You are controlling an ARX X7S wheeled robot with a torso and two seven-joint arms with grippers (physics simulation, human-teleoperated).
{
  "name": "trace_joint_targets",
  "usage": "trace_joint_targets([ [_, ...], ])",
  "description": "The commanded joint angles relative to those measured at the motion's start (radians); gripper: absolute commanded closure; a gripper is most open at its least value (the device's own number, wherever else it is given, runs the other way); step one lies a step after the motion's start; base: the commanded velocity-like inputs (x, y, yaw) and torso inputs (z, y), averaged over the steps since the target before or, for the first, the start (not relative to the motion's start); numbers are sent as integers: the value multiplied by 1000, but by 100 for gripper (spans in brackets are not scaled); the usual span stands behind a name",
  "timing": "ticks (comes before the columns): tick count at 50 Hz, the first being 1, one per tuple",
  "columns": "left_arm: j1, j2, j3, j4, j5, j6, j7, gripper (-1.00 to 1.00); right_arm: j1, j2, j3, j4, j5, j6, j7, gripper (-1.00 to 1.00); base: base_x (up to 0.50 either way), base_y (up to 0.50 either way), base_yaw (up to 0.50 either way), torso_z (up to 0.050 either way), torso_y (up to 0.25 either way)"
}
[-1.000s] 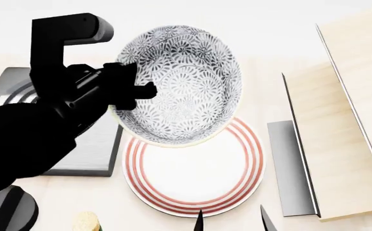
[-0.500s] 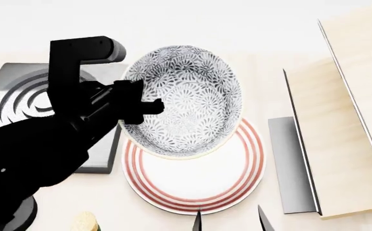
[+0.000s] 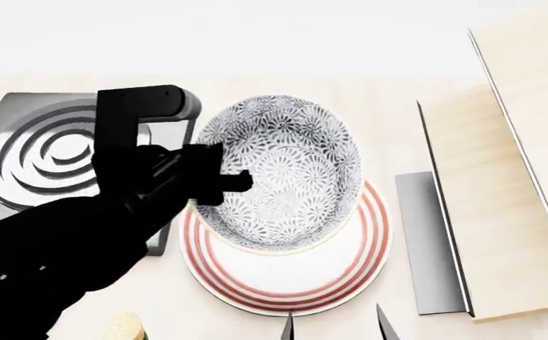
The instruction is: Pick up the akita bowl and put it on the plate.
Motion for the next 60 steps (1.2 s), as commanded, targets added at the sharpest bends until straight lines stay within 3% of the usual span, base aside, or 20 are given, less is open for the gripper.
trace_joint_targets([
  [1, 5, 9, 10, -59, 8, 57, 16, 100, 3, -2, -6, 9, -2, -2, 1, -100, 0, 0, 0, 0, -113],
  [20, 18, 12, 14, -67, -45, 59, 34, 100, 4, 1, -11, 2, 0, 2, 3, -100, 0, 0, 0, 0, -6],
  [37, -1, 47, 74, -192, 15, 162, 35, 100, 4, 2, -15, 13, 1, -5, 5, -100, 0, 0, 0, 1, -28],
  [60, 9, 57, 69, -229, -48, 237, 37, 100, 6, 3, -21, 20, 3, -10, 7, -100, 0, 0, 0, 2, -21],
])
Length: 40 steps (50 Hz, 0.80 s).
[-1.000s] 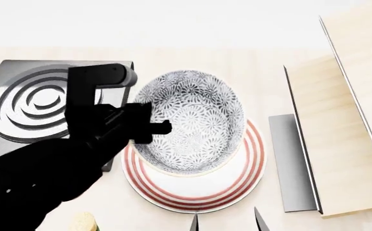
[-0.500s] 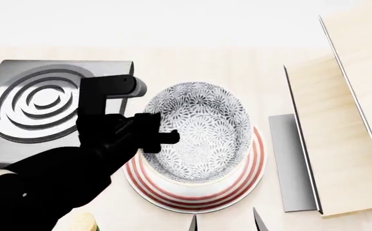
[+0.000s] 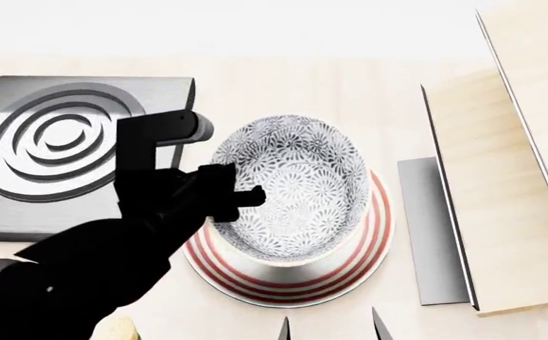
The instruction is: Pick up the akita bowl and put it on the plate.
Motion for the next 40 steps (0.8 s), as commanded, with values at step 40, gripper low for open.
trace_joint_targets([
  [40, -69, 20, 171, -258, -168, 288, -50, 100, 3, 6, -8, 6, 7, -7, 6, -100, 0, 0, 0, 0, -5],
])
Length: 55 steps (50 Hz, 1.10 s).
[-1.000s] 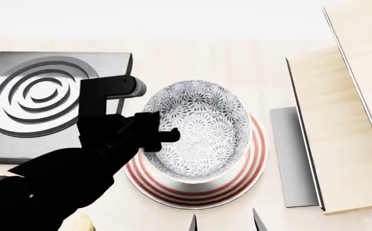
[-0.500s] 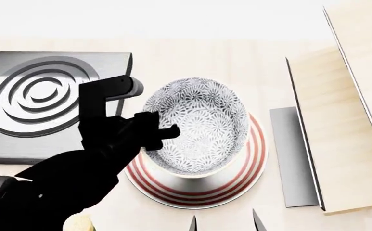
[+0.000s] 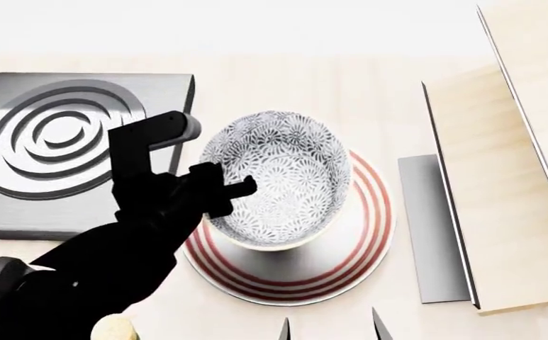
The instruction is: Pick up the akita bowl and put it on the plate.
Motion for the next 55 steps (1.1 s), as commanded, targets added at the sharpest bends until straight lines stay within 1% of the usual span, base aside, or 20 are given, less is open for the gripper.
trace_joint_targets([
  [1, -10, -8, 55, 2, -39, 45, -13, 100, 2, 0, -3, 3, 1, -1, 1, -100, 0, 0, 0, 0, 0],
  [14, -16, -3, 89, -23, -60, 64, -6, 100, 2, 2, -6, 5, 2, -4, 2, -100, 0, 0, 0, 0, 0],
  [32, -35, 3, 169, -78, -113, 97, 5, 100, 2, 4, -9, 3, 5, -5, 5, -100, 0, 0, 0, 0, 0],
  [40, -53, 9, 222, -119, -174, 120, 22, 100, 1, 6, -9, 0, 6, -6, 6, -100, 0, 0, 0, 0, 0],
  [41, -56, 9, 238, -124, -181, 126, 14, -100, 2, 6, -9, 1, 6, -6, 5, -100, 0, 0, 0, 0, 0],
  [42, -58, 9, 258, -126, -184, 130, 25, 100, 3, 5, -10, 3, 7, -6, 5, -100, 0, 0, 0, 0, 0],
  [43, -62, 10, 269, -138, -204, 139, 30, -100, 4, 5, -11, 4, 5, -6, 5, -100, 0, 0, 0, 0, 0],
  [48, -82, 9, 351, -167, -273, 170, 21, -100, 3, 6, -12, 3, 5, -7, 5, -100, 0, 0, 0, 0, 0],
  [55, -85, 1, 366, -159, -298, 176, 12, -100, 5, 5, -16, 5, 3, -7, 6, -100, 0, 0, 0, 0, 0],
])
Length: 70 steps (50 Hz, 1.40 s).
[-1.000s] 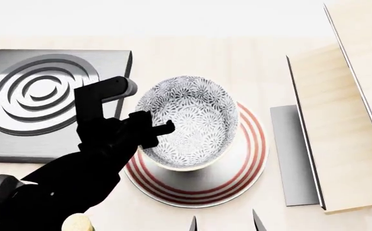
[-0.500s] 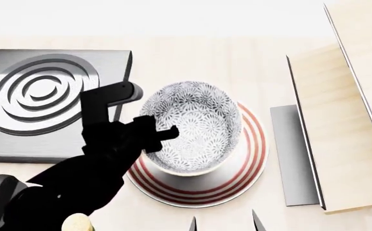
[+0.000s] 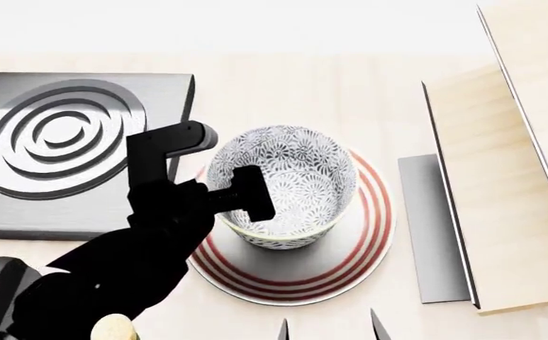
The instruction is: Pick up the akita bowl and put it on the plate.
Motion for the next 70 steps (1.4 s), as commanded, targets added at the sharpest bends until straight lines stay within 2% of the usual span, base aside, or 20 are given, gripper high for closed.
trace_joint_targets([
  [1, -17, -7, 70, -15, -69, 30, -8, -100, 2, -1, -6, 4, -2, -1, 0, -100, 0, 0, 0, 0, 0],
  [21, -1, -133, 114, 231, -47, -34, -186, -100, 0, 3, -5, -2, 5, -3, 5, -100, 0, 0, 0, 0, 0],
  [34, 9, -191, 117, 339, -53, -53, -209, -100, 6, 0, -9, 7, 6, -4, 4, -100, 0, 0, 0, 0, 0],
  [41, 25, -281, 133, 539, -29, -66, -296, -100, 1, 8, -8, -18, 5, 7, 10, -100, 0, 0, 0, 0, 0],
  [51, 21, -348, 143, 642, 0, -81, -367, -100, 0, 28, 9, -84, 7, 49, 28, -100, 0, 0, 0, 0, 0],
  [56, 21, -424, 136, 778, -1, -99, -431, -100, 0, 45, 20, -144, 1, 86, 43, -100, 0, 0, 0, 0, 0],
  [66, 39, -517, 132, 938, 39, -86, -501, -100, 9, 70, 46, -229, -1, 139, 65, -100, 0, 0, 0, 0, 0],
  [70, 44, -593, 115, 1060, 37, -88, -555, -100, 9, 79, 53, -263, -5, 159, 74, -100, 0, 0, 0, 0, 0],
])
